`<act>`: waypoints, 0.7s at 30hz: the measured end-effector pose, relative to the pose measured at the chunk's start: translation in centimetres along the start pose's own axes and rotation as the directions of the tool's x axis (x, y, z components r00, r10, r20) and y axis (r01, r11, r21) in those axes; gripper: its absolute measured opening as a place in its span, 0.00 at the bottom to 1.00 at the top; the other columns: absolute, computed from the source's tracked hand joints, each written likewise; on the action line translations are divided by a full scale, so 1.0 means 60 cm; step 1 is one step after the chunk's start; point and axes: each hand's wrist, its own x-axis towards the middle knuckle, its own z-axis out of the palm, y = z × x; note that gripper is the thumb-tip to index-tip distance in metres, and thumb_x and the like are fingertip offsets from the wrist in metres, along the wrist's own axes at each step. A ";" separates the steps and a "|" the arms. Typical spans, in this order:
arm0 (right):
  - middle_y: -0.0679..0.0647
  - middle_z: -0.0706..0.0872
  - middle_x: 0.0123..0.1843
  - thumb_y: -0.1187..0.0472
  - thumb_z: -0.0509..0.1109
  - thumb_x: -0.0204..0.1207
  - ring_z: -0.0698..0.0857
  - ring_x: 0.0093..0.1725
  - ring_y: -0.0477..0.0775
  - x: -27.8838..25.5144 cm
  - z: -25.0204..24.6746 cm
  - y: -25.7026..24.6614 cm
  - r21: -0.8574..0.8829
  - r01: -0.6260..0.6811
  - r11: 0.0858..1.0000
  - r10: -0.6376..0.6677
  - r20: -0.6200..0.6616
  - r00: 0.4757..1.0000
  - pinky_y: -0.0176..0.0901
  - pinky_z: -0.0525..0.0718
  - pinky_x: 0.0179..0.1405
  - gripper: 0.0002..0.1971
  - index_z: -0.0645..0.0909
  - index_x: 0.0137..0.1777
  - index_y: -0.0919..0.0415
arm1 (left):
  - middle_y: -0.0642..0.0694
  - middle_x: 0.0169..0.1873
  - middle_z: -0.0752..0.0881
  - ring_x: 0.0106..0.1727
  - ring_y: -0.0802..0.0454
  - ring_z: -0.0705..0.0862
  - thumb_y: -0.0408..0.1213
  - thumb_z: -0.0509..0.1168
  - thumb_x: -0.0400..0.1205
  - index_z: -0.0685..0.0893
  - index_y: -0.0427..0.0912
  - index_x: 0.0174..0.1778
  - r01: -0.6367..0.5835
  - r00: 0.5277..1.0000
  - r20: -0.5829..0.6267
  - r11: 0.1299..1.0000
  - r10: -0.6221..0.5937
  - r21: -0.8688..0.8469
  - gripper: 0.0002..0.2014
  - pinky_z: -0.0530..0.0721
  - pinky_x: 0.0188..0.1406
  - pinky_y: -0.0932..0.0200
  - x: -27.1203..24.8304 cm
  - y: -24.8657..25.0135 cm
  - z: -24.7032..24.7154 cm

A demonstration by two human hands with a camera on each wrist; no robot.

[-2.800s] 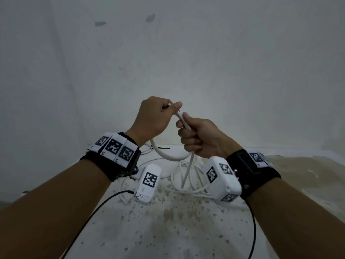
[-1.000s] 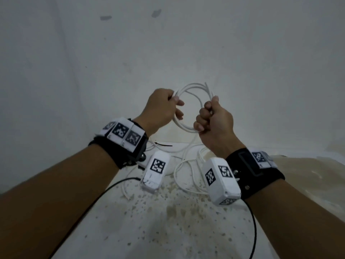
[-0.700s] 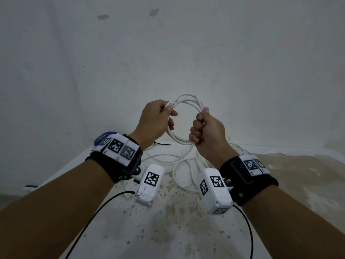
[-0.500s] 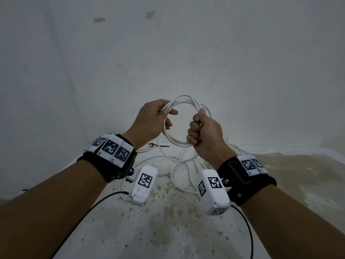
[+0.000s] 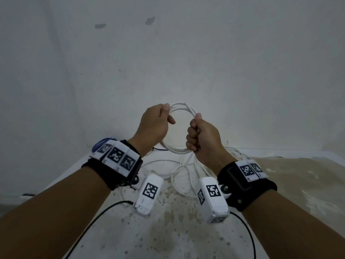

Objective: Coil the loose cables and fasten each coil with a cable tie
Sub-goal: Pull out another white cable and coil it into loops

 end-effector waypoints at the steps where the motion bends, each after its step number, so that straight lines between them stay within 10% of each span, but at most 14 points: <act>1: 0.49 0.58 0.25 0.49 0.54 0.90 0.54 0.21 0.47 0.000 0.000 0.000 -0.016 0.004 1.000 -0.004 0.004 1.000 0.39 0.58 0.17 0.21 0.67 0.35 0.55 | 0.51 0.34 0.89 0.25 0.56 0.75 0.43 0.53 0.90 0.84 0.45 0.41 -0.035 0.999 -0.015 0.999 0.036 0.032 0.18 0.74 0.30 0.56 -0.001 -0.003 0.000; 11: 0.49 0.58 0.25 0.49 0.55 0.90 0.55 0.21 0.47 0.006 -0.005 0.012 -0.060 -0.012 0.998 0.013 0.022 1.000 0.38 0.58 0.17 0.21 0.67 0.35 0.55 | 0.37 0.46 0.91 0.36 0.55 0.91 0.27 0.63 0.86 0.84 0.24 0.60 0.404 0.914 0.203 0.737 -0.352 -0.541 0.11 0.84 0.30 0.67 0.019 0.004 -0.029; 21: 0.50 0.57 0.26 0.49 0.57 0.89 0.55 0.23 0.49 0.003 0.002 0.009 -0.123 -0.015 0.992 0.020 0.041 0.999 0.40 0.60 0.18 0.20 0.66 0.34 0.54 | 0.51 0.33 0.92 0.23 0.55 0.81 0.38 0.65 0.86 0.83 0.40 0.49 -0.014 0.998 0.056 0.994 0.020 -0.106 0.05 0.75 0.21 0.64 0.008 0.013 -0.028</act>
